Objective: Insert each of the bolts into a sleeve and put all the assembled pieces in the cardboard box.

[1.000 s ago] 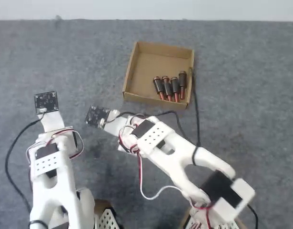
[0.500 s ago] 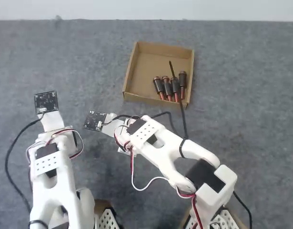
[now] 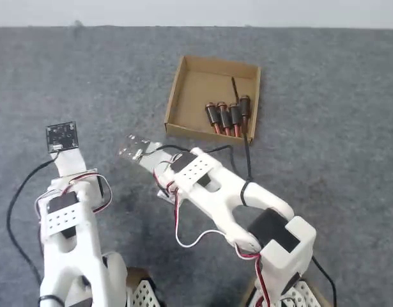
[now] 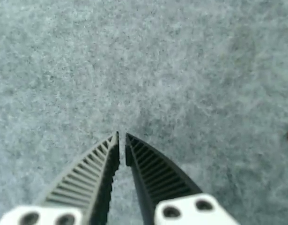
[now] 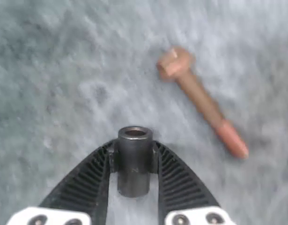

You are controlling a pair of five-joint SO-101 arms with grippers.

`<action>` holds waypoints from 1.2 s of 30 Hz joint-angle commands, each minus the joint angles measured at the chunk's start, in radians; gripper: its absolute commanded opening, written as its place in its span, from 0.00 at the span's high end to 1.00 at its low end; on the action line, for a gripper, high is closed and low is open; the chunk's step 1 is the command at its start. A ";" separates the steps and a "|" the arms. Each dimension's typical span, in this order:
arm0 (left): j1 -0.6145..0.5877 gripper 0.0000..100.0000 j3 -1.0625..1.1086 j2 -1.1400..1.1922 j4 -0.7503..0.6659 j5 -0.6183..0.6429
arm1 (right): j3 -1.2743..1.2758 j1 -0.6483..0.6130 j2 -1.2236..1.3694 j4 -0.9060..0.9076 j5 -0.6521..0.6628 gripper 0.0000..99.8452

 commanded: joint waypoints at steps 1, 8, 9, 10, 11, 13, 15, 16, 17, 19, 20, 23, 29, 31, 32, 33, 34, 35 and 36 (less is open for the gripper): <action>-0.002 0.98 -0.044 0.003 -0.021 0.014 | -0.035 0.048 -0.173 0.150 -0.021 0.98; -0.002 0.98 -0.042 0.003 -0.021 0.014 | 0.069 0.188 -0.410 0.194 -0.032 0.98; -0.002 0.98 -0.042 0.003 -0.021 0.014 | 0.106 0.211 -0.423 0.162 -0.032 0.98; -0.002 0.98 -0.042 0.003 -0.021 0.014 | 0.146 0.232 -0.432 0.128 -0.032 0.98; -0.002 0.98 -0.042 0.003 -0.021 0.014 | 0.186 0.252 -0.440 0.104 -0.032 0.98; 0.000 0.98 -0.042 0.003 -0.023 0.014 | 0.245 0.288 -0.455 0.091 -0.032 0.98; 0.000 0.98 -0.035 0.003 -0.034 0.014 | 0.276 0.321 -0.463 0.114 -0.055 0.99; 0.002 0.98 -0.024 0.003 -0.057 0.014 | 0.288 0.346 -0.467 0.124 -0.072 0.99; 0.009 0.98 -0.015 0.003 -0.074 0.015 | 0.299 0.378 -0.470 0.131 -0.091 1.00; 0.031 0.98 -0.008 0.000 -0.072 0.015 | 0.328 0.455 -0.479 0.133 -0.124 0.99; 0.038 0.98 -0.008 -0.002 -0.072 0.015 | 0.348 0.499 -0.484 0.128 -0.130 0.99; 0.038 0.98 -0.042 -0.005 -0.035 0.097 | 0.397 0.621 -0.510 0.114 -0.132 0.99; 0.074 0.98 -0.205 0.005 0.169 0.173 | 0.496 0.796 -0.601 0.094 -0.129 0.99; 0.141 0.98 -0.265 0.005 0.242 0.176 | 0.537 0.839 -0.621 0.064 -0.129 0.99; 0.176 0.98 -0.303 0.005 0.282 0.180 | 0.562 0.858 -0.631 0.039 -0.127 0.99; 0.207 0.98 -0.341 0.005 0.321 0.196 | 0.578 0.875 -0.642 0.022 -0.127 0.99; 0.235 0.98 -0.381 0.005 0.359 0.226 | 0.592 0.888 -0.648 0.013 -0.126 0.99; 0.262 0.98 -0.418 0.005 0.388 0.261 | 0.598 0.895 -0.650 0.012 -0.126 0.99; 0.292 0.98 -0.449 0.005 0.414 0.292 | 0.603 0.898 -0.650 0.012 -0.126 0.99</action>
